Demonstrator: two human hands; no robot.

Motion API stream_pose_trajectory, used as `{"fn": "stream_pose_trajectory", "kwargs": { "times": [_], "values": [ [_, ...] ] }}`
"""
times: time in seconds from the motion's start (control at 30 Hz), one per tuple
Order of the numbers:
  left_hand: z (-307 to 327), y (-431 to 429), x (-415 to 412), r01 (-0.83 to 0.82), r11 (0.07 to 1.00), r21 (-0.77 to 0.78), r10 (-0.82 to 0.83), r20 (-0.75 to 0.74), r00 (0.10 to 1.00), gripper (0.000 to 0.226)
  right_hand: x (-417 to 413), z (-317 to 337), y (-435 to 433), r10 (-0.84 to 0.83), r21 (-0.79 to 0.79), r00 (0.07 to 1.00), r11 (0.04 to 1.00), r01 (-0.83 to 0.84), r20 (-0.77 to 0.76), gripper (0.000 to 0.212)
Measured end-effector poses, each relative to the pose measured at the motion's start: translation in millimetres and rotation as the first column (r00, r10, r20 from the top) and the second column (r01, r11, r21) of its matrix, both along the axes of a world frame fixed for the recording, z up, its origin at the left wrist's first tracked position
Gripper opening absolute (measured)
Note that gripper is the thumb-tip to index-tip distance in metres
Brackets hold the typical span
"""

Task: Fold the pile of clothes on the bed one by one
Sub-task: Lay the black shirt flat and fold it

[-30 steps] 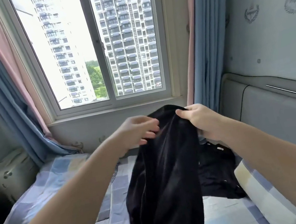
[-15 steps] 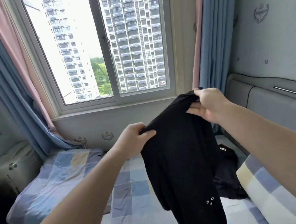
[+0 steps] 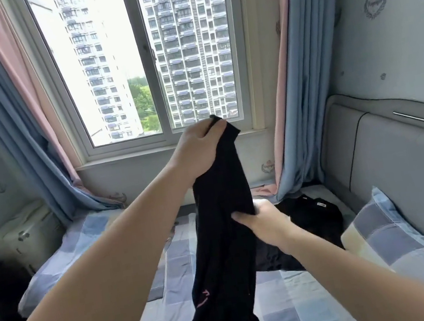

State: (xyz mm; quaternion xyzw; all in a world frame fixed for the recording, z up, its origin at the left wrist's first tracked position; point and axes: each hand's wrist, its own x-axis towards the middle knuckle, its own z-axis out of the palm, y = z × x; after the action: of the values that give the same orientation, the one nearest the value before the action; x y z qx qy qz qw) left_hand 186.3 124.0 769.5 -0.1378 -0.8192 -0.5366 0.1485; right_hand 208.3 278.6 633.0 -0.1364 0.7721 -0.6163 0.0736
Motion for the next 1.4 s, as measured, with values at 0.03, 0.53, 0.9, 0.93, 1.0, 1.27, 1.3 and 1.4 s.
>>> {"fn": "stream_pose_trajectory", "kwargs": {
  "times": [0.03, 0.53, 0.9, 0.93, 1.0, 1.27, 1.3, 1.4],
  "values": [
    [-0.6, -9.8, -2.7, -0.069, 0.993, -0.097, 0.065, -0.037, 0.997, 0.032, -4.1, -7.2, 5.9, -0.011, 0.029, 1.000, 1.000, 0.011, -0.001, 0.013],
    [-67.3, -81.9, -7.8, -0.417, 0.829, -0.371, 0.443, -0.017, 0.896, 0.050, -33.4, 36.4, 43.5, -0.030, 0.073, 0.998, 0.997, 0.034, -0.061, 0.026],
    [-119.3, 5.5, 1.0, 0.062, 0.995, -0.077, -0.050, 0.149, 0.988, 0.024, -49.8, 91.4, 50.8, -0.085, -0.169, 0.995, 0.983, 0.075, -0.055, 0.026],
    [-118.0, 6.1, -0.5, 0.062, 0.997, -0.035, -0.057, 0.134, 0.989, 0.026, -50.7, 90.4, 57.0, -0.095, -0.166, 0.994, 0.983, 0.084, -0.060, 0.027],
    [-114.7, 5.8, -3.1, 0.039, 0.999, 0.035, -0.043, 0.113, 0.993, 0.029, -51.9, 84.0, 68.1, -0.120, -0.139, 0.991, 0.984, 0.111, -0.062, 0.031],
    [-107.0, -8.7, -18.0, -0.186, 0.982, 0.026, 0.183, 0.084, 0.980, 0.023, -52.4, 57.8, 74.8, -0.025, -0.145, 0.999, 0.989, 0.030, 0.041, 0.031],
    [-102.7, -9.1, -18.9, -0.211, 0.971, 0.111, 0.197, 0.124, 0.972, 0.022, -52.1, 56.9, 76.2, 0.011, -0.106, 0.999, 0.994, -0.007, 0.034, 0.029],
    [-85.5, -9.1, -18.9, -0.164, 0.931, 0.325, 0.082, 0.251, 0.965, 0.023, -50.0, 46.5, 81.0, 0.142, 0.008, 0.990, 0.990, -0.142, 0.013, 0.020]
  ]
}}
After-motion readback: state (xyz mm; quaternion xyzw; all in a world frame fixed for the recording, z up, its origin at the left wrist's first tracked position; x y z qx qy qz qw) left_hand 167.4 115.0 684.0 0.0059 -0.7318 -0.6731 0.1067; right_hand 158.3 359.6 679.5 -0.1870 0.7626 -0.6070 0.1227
